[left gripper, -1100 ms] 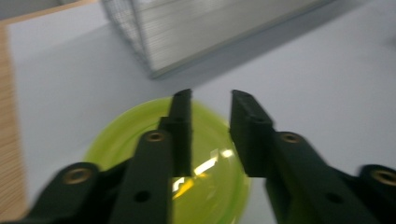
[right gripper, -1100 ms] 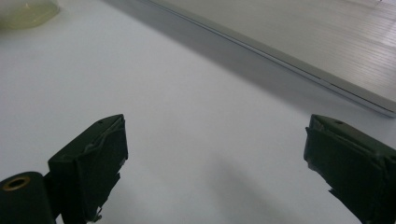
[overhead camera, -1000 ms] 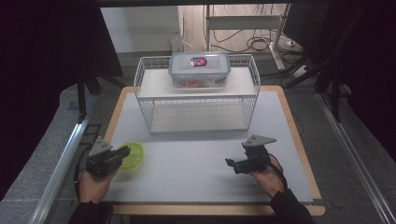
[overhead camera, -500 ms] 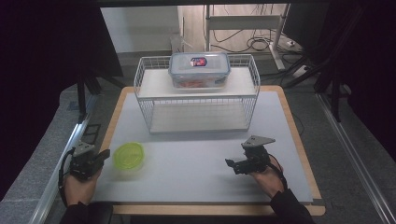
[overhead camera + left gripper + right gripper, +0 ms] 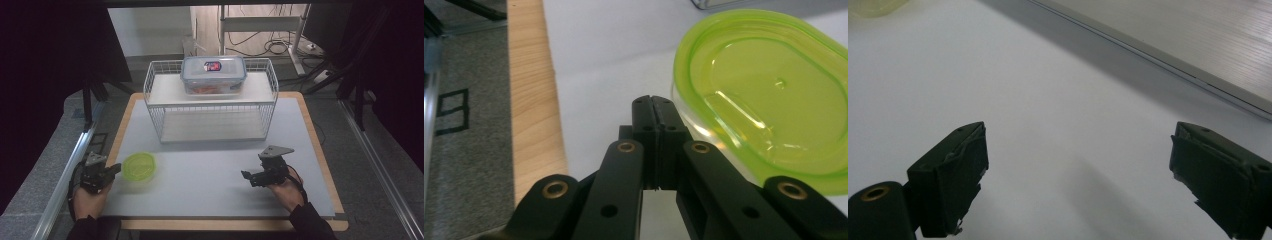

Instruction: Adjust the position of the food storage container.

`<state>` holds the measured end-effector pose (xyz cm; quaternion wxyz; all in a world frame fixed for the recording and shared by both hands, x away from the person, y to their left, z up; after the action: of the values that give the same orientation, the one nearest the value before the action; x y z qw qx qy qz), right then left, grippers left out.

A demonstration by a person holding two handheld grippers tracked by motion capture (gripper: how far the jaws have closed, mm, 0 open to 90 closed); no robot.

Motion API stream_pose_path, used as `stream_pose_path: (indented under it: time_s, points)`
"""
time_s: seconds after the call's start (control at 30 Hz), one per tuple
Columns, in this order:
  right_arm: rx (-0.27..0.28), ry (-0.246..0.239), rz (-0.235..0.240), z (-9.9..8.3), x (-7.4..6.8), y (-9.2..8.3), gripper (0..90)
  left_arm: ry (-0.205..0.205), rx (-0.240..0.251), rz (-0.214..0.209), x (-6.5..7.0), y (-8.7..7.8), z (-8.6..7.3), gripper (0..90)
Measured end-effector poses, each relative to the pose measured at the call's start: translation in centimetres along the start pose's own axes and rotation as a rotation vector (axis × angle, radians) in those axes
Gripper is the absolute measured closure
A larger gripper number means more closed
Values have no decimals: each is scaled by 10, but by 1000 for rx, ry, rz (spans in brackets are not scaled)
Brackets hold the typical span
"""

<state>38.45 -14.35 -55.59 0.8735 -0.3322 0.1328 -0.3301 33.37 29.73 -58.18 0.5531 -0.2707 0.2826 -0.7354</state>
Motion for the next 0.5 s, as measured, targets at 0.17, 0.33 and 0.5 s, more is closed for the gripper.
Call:
stream_pose_path:
  time_s: [0.17,0.33,0.5]
  points:
    - [-3,0,-3,0,0,0,88,20,-4,-16,10,4,3,898]
    - [-4,0,-3,0,0,0,89,-4,-1,-12,5,3,2,898]
    - [-5,-3,-4,0,0,0,90,-12,-25,-9,1,6,-3,897]
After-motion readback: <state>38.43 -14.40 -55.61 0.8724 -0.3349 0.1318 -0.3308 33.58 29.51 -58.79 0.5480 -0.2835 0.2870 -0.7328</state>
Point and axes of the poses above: each handheld gripper's, and its own axes: y roughly forward along the jaws, z roughly out of its top, x roughly to its right, the point moved 10 cm from there along y, roughly forward along the jaws, and after that the axes turned 2 degrees about -x, right-handed, at the moved point
